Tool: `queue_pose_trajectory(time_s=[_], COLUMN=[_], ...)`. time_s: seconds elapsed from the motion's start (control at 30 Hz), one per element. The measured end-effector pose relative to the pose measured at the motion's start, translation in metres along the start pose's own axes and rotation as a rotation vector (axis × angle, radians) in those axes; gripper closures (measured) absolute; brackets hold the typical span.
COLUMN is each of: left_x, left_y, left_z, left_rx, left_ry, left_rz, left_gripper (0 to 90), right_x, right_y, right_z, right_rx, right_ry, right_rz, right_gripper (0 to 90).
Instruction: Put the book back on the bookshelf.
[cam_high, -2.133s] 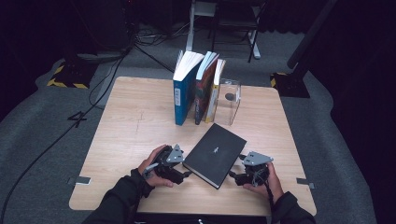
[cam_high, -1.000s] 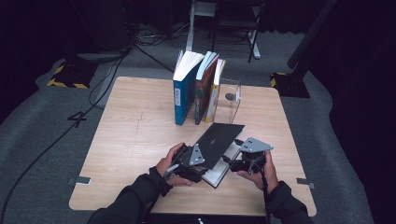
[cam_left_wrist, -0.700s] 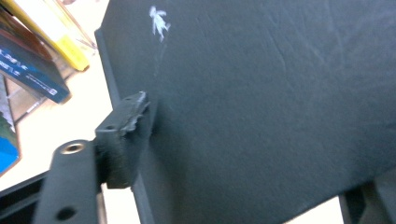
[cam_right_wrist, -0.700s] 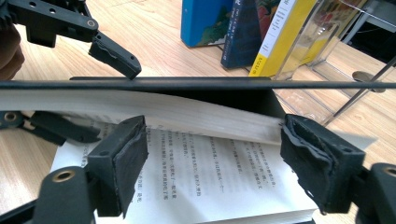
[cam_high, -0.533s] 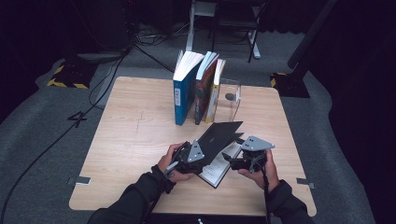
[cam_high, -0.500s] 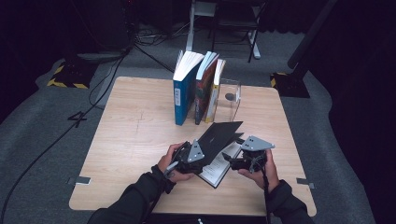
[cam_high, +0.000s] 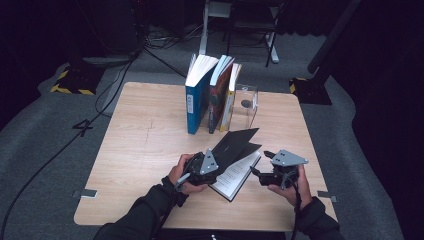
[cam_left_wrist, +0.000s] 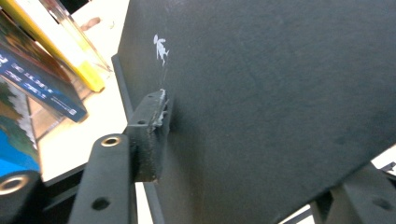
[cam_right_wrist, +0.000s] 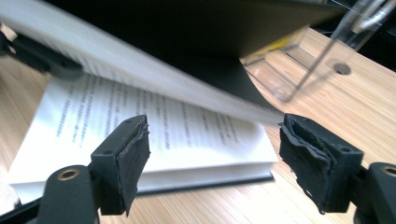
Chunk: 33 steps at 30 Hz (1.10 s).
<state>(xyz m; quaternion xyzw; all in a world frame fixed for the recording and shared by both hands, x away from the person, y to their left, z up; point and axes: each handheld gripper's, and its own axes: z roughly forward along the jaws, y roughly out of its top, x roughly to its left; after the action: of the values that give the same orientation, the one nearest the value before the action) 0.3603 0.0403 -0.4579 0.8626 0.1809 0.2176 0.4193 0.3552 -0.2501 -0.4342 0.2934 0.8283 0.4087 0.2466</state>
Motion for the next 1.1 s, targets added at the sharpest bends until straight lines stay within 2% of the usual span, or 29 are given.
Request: queue_pose_trajectory(time_s=[0.07,0.13,0.23,0.27,0.33,0.4,0.53,0.67,0.73,0.87,0.9,0.93,1.03,1.1], left_x=[0.001,0.006,0.008,0.009,0.011,0.011,0.011,0.011,0.012,0.013,0.014,0.014,0.014,0.015], left_y=[0.001,-0.001,-0.002,-0.003,-0.004,-0.005,-0.01,-0.014,-0.018,-0.023,-0.026,-0.026,-0.028,-0.031], left_z=[-0.003,-0.007,-0.011,-0.012,-0.017,-0.019,-0.029,-0.037,-0.044,-0.05,-0.055,-0.055,-0.061,-0.065], left_rx=[-0.008,-0.029,-0.044,-0.048,-0.055,-0.057,-0.071,-0.073,-0.075,-0.077,-0.075,-0.075,-0.062,-0.062], left_ry=[0.011,0.01,0.005,-0.002,-0.032,-0.04,-0.096,-0.124,-0.141,-0.147,-0.152,-0.152,-0.153,-0.16], left_rz=[0.009,-0.02,-0.029,-0.032,-0.03,-0.035,-0.047,-0.06,-0.062,-0.074,-0.077,-0.077,-0.057,-0.068], left_gripper=[52.7,57.3,59.6,60.1,61.2,61.7,62.2,62.3,62.7,63.9,64.1,64.5,65.6,66.0], right_x=[-0.004,-0.009,-0.013,-0.014,-0.014,-0.014,-0.015,-0.017,-0.017,-0.017,-0.015,-0.015,-0.012,-0.008], right_y=[-0.003,-0.009,-0.011,-0.012,-0.012,-0.012,-0.013,-0.013,-0.011,-0.007,-0.004,-0.004,0.001,0.005], right_z=[-0.003,-0.004,-0.004,-0.003,-0.003,-0.003,-0.003,-0.004,-0.003,0.001,0.004,0.004,0.01,0.017], right_rx=[0.005,0.01,0.014,0.015,0.014,0.013,0.007,-0.007,-0.017,-0.029,-0.031,-0.031,-0.034,-0.042], right_ry=[-0.01,-0.018,-0.022,-0.018,-0.022,-0.02,-0.019,-0.013,0.003,0.032,0.053,0.053,0.083,0.098], right_rz=[-0.011,-0.004,0.003,0.012,-0.004,-0.01,-0.01,-0.009,-0.009,-0.022,-0.039,-0.039,-0.062,-0.076], right_gripper=[24.6,25.2,26.2,27.1,27.9,28.1,28.5,28.5,28.5,28.5,28.5,28.5,28.4,28.3])
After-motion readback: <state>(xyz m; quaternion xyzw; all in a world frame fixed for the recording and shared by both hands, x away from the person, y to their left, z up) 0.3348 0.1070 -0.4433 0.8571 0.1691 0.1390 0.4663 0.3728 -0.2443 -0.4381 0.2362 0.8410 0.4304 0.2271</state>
